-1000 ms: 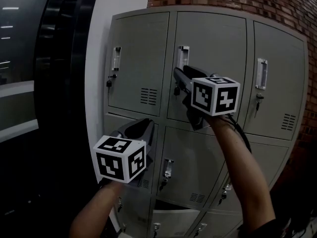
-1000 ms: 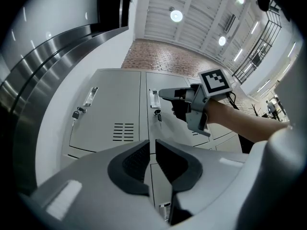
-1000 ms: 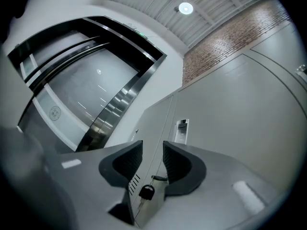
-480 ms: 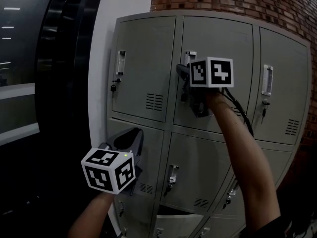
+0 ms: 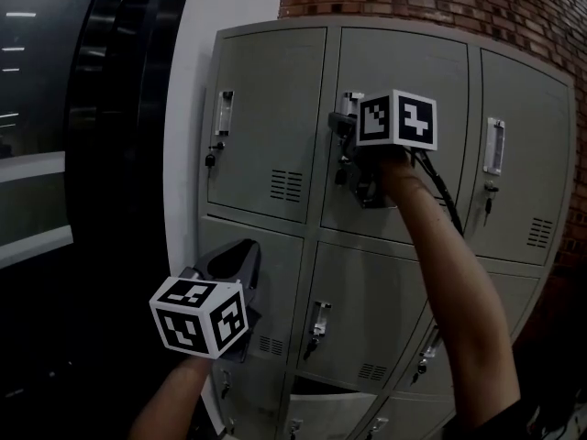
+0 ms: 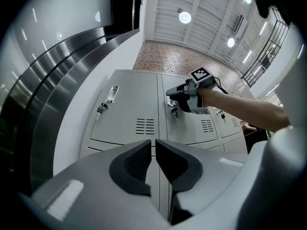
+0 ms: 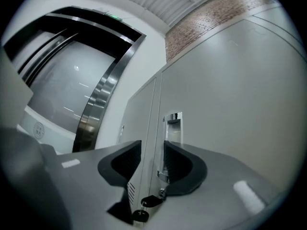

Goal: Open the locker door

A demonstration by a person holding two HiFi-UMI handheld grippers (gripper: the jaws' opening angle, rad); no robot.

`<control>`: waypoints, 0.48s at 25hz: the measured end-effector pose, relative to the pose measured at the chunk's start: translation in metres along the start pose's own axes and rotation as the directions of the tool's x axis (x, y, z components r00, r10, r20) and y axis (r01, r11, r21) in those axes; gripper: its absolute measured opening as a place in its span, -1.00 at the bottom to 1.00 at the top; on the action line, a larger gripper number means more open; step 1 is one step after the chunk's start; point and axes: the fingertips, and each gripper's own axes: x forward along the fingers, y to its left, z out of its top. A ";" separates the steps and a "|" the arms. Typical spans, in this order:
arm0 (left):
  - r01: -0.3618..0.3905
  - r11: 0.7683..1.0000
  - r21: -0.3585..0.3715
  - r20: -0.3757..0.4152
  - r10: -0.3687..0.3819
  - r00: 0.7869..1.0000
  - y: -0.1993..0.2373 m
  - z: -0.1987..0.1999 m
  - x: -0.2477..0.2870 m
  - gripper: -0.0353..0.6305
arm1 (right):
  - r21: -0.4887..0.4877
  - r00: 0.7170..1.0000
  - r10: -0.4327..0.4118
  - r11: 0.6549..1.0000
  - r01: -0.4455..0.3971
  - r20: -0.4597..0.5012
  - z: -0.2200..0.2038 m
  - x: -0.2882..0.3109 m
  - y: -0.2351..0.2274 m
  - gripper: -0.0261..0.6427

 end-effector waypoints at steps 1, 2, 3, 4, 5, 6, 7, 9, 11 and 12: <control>0.006 1.000 0.001 -0.004 -0.006 1.000 -0.003 -0.001 0.000 -0.88 | 0.025 0.999 0.039 0.999 -0.039 -0.004 -0.001 0.001 0.006 -0.62; 0.011 1.000 0.004 -0.009 -0.011 1.000 -0.005 -0.002 0.000 -0.88 | 0.040 0.998 0.066 0.997 -0.066 -0.002 -0.002 0.002 0.012 -0.73; 0.014 1.000 0.007 -0.014 -0.014 1.000 -0.007 -0.004 0.000 -0.88 | 0.034 0.998 0.062 0.997 -0.063 0.007 -0.001 0.003 0.017 -0.71; 0.013 1.000 0.009 -0.018 -0.013 1.000 -0.007 -0.005 -0.002 -0.88 | 0.001 0.999 0.029 1.000 -0.029 0.020 0.001 0.003 0.018 -0.70; 0.007 1.000 0.010 -0.020 -0.007 1.000 -0.005 -0.005 -0.005 -0.88 | -0.047 1.000 -0.010 0.999 0.012 0.029 0.003 0.003 0.017 -0.70; -0.002 1.000 0.013 -0.019 0.002 1.000 -0.002 -0.004 -0.008 -0.88 | -0.088 0.999 -0.038 0.995 0.040 0.031 0.004 0.002 0.015 -0.60; -0.013 1.000 0.017 -0.017 0.013 1.000 0.002 -0.003 -0.011 -0.88 | -0.111 0.998 -0.054 0.992 0.057 0.031 0.005 0.001 0.014 -0.52; -0.031 0.999 0.021 -0.011 0.031 0.999 0.008 0.000 -0.017 -0.88 | -0.127 0.996 -0.081 0.988 0.085 0.038 0.007 -0.003 0.010 -0.45; -0.036 0.999 0.021 -0.005 0.036 0.999 0.009 0.003 -0.019 -0.88 | -0.133 0.993 -0.110 0.985 0.113 0.034 0.007 -0.004 0.006 -0.43; -0.035 0.999 0.024 -0.006 0.035 0.999 0.008 0.004 -0.020 -0.88 | -0.129 0.993 -0.118 0.984 0.120 0.019 0.005 -0.003 0.004 -0.42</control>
